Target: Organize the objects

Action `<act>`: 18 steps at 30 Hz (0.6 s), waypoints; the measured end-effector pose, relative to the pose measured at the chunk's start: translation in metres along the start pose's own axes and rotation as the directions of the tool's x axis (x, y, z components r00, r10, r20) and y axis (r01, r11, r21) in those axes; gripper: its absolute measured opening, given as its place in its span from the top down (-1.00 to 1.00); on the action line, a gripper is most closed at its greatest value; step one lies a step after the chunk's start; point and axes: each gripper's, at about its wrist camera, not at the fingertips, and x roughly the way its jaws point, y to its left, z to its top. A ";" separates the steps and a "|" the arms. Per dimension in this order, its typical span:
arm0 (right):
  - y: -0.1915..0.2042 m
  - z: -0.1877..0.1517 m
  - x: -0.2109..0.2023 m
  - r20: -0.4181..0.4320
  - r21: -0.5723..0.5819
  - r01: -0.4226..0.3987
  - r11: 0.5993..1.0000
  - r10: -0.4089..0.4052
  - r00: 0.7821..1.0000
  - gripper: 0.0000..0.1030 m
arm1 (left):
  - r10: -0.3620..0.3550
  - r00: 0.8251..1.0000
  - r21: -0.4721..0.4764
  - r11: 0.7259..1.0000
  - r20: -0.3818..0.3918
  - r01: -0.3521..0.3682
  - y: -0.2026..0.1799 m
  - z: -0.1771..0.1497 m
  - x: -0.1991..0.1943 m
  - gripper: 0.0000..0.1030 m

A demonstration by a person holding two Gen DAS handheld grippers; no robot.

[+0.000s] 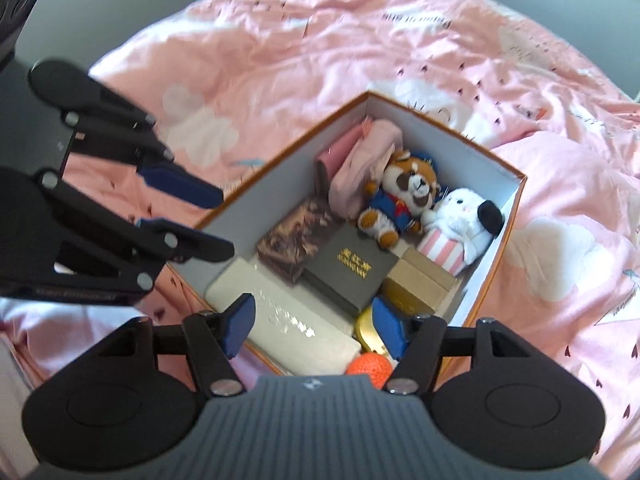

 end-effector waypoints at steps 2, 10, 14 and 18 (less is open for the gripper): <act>0.006 -0.005 -0.010 0.073 0.043 0.024 0.999 -0.027 0.997 -0.33 | 0.041 0.997 -0.060 0.997 0.058 -0.038 -0.001 -0.007 -0.010 0.18; 0.033 -0.044 -0.028 0.315 0.278 0.191 0.941 -0.277 0.908 -0.58 | 0.293 0.921 -0.297 0.931 0.257 -0.213 0.006 -0.043 -0.024 -0.57; 0.041 -0.060 -0.023 0.345 0.379 0.205 0.902 -0.344 0.873 -0.73 | 0.371 0.885 -0.300 0.910 0.280 -0.287 0.007 -0.056 -0.022 -0.75; 0.047 -0.069 -0.020 0.351 0.414 0.238 0.879 -0.396 0.849 -0.76 | 0.384 0.879 -0.305 0.905 0.282 -0.297 0.008 -0.064 -0.019 -0.75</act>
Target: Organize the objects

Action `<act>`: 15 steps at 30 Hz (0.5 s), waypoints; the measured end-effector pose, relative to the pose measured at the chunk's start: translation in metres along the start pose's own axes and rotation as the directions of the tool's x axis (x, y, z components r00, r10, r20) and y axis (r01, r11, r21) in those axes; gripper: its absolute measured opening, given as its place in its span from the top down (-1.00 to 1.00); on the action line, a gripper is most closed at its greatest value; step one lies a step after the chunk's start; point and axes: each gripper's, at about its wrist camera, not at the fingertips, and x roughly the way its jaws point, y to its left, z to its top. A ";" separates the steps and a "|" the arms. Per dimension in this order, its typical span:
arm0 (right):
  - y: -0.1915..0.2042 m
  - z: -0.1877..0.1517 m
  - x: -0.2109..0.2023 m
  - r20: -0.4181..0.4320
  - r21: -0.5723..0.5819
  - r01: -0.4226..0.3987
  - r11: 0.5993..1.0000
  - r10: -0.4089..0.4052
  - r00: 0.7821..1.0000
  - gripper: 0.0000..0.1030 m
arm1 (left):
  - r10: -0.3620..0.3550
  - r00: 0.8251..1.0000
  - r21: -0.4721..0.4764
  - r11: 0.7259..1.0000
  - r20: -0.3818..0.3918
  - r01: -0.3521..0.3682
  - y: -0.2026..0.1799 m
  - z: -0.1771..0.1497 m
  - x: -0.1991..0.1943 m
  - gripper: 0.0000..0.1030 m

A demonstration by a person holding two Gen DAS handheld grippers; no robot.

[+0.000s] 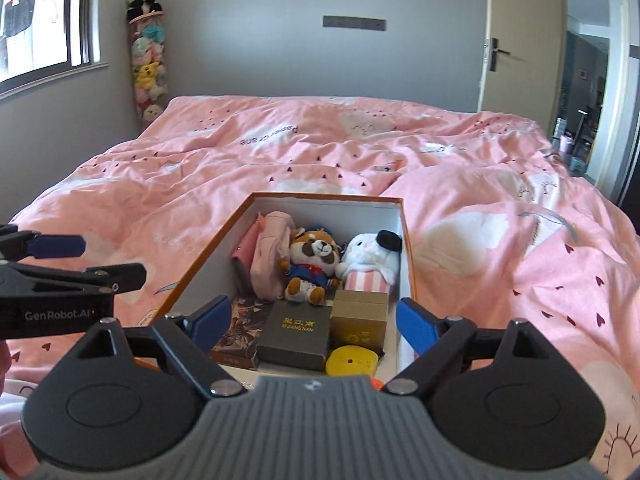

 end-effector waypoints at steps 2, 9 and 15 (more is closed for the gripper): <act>0.002 -0.005 -0.001 0.015 0.005 0.018 1.000 -0.018 1.000 -0.80 | -0.017 1.000 -0.024 1.000 -0.016 0.017 0.002 -0.006 0.000 -0.75; 0.007 -0.021 0.002 0.029 -0.023 0.066 0.998 -0.065 0.997 -0.83 | -0.013 0.999 -0.053 0.999 -0.045 0.011 0.005 -0.017 0.002 -0.75; 0.011 -0.025 0.002 0.024 -0.038 0.050 0.998 -0.049 0.999 -0.85 | 0.004 0.998 -0.042 0.999 -0.066 -0.007 0.002 -0.020 0.004 -0.75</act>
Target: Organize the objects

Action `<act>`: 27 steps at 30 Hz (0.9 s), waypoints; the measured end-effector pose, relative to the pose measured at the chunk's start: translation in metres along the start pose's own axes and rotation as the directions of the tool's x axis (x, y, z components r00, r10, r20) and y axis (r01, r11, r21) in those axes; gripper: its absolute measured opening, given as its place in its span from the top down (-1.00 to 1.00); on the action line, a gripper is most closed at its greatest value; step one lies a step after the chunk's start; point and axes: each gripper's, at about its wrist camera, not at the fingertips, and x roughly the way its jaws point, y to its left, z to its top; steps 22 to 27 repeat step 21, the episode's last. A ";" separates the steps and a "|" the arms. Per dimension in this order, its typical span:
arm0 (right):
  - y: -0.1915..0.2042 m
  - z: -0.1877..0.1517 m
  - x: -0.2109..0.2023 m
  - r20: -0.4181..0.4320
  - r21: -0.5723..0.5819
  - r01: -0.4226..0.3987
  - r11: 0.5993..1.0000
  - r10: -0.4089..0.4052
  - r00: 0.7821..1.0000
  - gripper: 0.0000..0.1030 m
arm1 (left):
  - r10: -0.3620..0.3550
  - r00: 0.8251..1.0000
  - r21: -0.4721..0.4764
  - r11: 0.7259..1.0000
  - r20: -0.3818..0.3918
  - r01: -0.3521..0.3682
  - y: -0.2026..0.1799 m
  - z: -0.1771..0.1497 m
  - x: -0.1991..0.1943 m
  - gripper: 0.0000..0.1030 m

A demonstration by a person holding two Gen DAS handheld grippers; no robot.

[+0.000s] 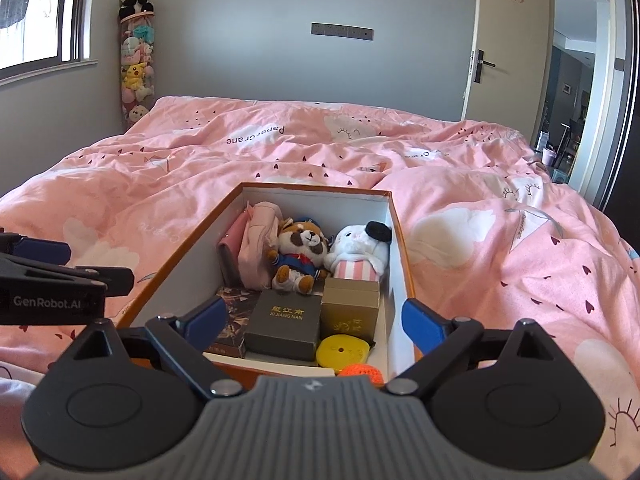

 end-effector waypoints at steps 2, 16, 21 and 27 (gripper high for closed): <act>0.002 -0.001 0.001 -0.005 -0.010 -0.005 1.000 0.004 1.000 -0.85 | 0.000 1.000 -0.001 1.000 -0.013 0.000 0.000 -0.001 0.002 -0.75; 0.002 -0.004 0.004 -0.038 0.006 -0.017 1.000 0.018 0.999 -0.85 | 0.017 0.999 -0.009 1.000 -0.050 -0.017 0.003 -0.005 0.006 -0.75; 0.004 -0.003 0.004 -0.039 0.004 -0.016 1.000 0.016 0.999 -0.85 | 0.018 0.999 -0.008 1.000 -0.051 -0.018 0.003 -0.006 0.006 -0.75; 0.004 -0.003 0.004 -0.039 0.004 -0.016 1.000 0.016 0.999 -0.85 | 0.018 0.999 -0.008 1.000 -0.051 -0.018 0.003 -0.006 0.006 -0.75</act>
